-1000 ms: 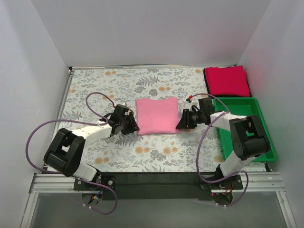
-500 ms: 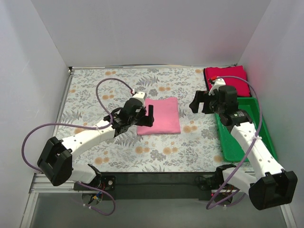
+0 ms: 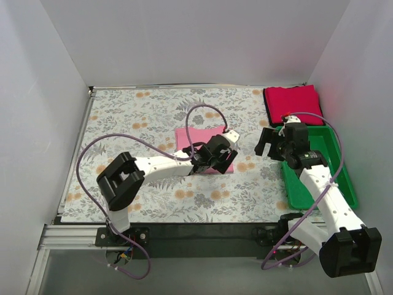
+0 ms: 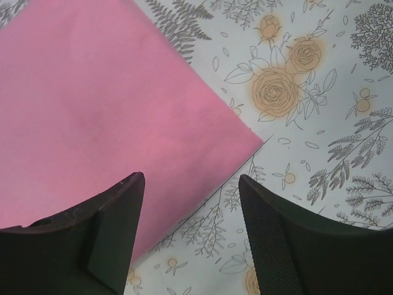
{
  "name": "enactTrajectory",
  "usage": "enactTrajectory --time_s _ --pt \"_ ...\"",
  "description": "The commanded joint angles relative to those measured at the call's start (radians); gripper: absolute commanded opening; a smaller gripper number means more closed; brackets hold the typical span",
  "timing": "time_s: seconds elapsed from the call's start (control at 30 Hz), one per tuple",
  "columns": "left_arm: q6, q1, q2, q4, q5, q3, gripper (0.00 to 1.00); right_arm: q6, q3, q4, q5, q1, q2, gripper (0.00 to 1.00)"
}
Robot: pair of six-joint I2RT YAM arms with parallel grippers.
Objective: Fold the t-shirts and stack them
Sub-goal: Neatly place the folded tshirt to the corner
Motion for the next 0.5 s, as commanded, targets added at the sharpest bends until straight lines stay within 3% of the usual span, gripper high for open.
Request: enactTrajectory --time_s 0.0,0.2,0.3,0.47 --pt "0.091 -0.040 0.049 0.036 -0.044 0.091 0.58 0.064 -0.035 -0.018 0.032 -0.042 -0.033 0.90" --pt "0.129 -0.081 0.155 0.037 -0.036 0.137 0.55 0.076 -0.055 -0.032 -0.004 -0.065 -0.039 0.88" --pt "0.145 -0.089 0.201 0.036 -0.027 0.149 0.47 0.081 -0.063 -0.034 -0.014 -0.069 -0.033 0.88" --pt "0.151 -0.092 0.247 0.040 -0.021 0.146 0.46 0.059 -0.067 -0.026 -0.069 -0.071 -0.015 0.86"
